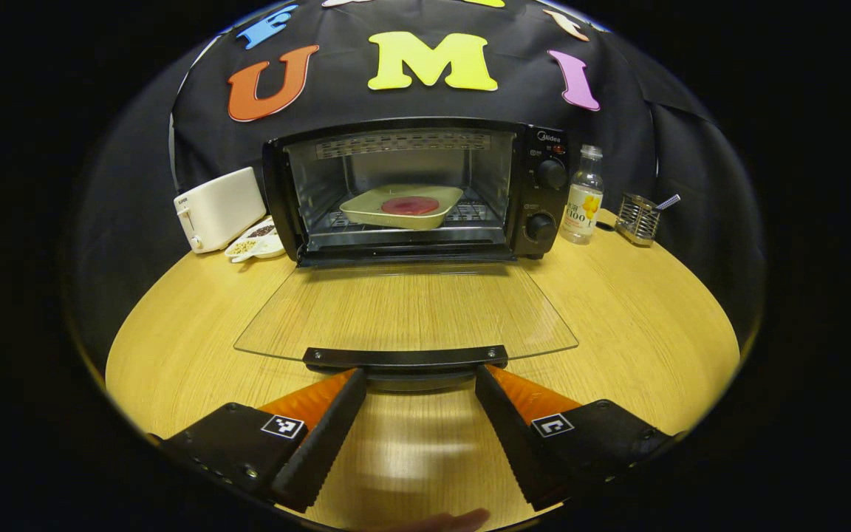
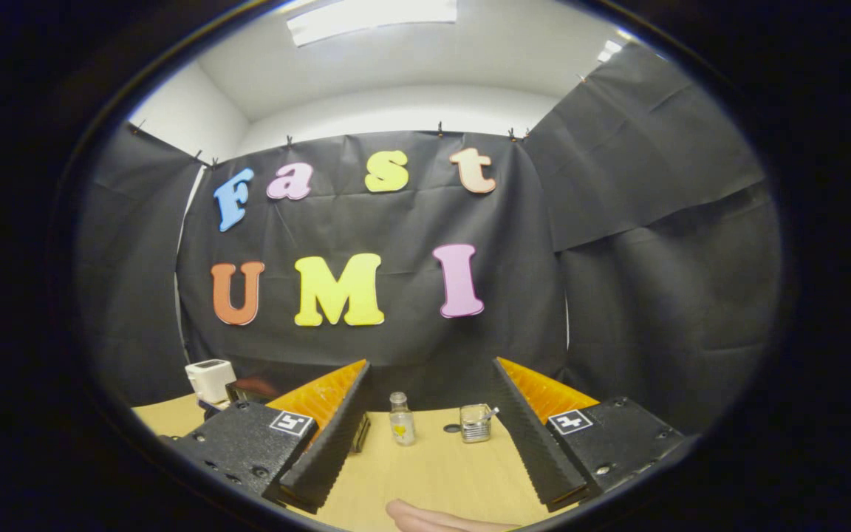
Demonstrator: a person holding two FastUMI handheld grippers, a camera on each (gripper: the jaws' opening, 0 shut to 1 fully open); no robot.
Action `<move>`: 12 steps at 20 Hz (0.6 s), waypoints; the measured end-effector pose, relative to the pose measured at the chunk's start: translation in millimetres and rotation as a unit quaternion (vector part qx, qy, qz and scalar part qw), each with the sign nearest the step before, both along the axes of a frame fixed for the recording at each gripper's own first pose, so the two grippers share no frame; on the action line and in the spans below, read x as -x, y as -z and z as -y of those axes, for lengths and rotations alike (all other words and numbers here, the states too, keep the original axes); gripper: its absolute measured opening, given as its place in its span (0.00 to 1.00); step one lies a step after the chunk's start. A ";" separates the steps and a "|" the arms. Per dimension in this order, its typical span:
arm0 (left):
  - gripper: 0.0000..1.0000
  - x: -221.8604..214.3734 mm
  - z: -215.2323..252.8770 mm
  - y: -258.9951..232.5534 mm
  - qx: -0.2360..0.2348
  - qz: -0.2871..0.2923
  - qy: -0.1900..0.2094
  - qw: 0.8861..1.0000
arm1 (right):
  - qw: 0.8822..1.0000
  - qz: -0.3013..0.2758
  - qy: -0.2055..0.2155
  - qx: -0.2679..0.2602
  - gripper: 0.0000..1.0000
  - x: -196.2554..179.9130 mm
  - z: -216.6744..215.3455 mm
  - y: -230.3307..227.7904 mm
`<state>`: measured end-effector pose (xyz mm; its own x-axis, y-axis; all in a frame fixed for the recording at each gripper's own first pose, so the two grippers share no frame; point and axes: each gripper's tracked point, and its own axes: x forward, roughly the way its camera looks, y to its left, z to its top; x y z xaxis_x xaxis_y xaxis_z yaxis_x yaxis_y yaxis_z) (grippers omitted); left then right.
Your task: Open the electric oven with the left hand, put the food in, and close the electric oven.
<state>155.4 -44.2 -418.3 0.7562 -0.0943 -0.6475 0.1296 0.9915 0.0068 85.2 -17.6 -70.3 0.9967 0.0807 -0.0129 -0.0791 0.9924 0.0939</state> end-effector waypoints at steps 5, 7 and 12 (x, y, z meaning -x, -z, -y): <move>0.96 -1.5 0.4 -8.3 0.000 -0.001 -0.002 1.000 | 1.000 0.000 0.010 0.015 0.96 -0.5 2.5 6.8; 0.96 -2.5 0.5 -14.3 -0.001 -0.005 -0.003 1.000 | 1.000 0.001 0.013 0.019 1.00 0.8 1.9 8.1; 0.96 -13.5 2.7 -43.7 0.005 0.015 -0.008 1.000 | 1.000 -0.008 0.008 0.009 1.00 -1.2 -1.3 18.6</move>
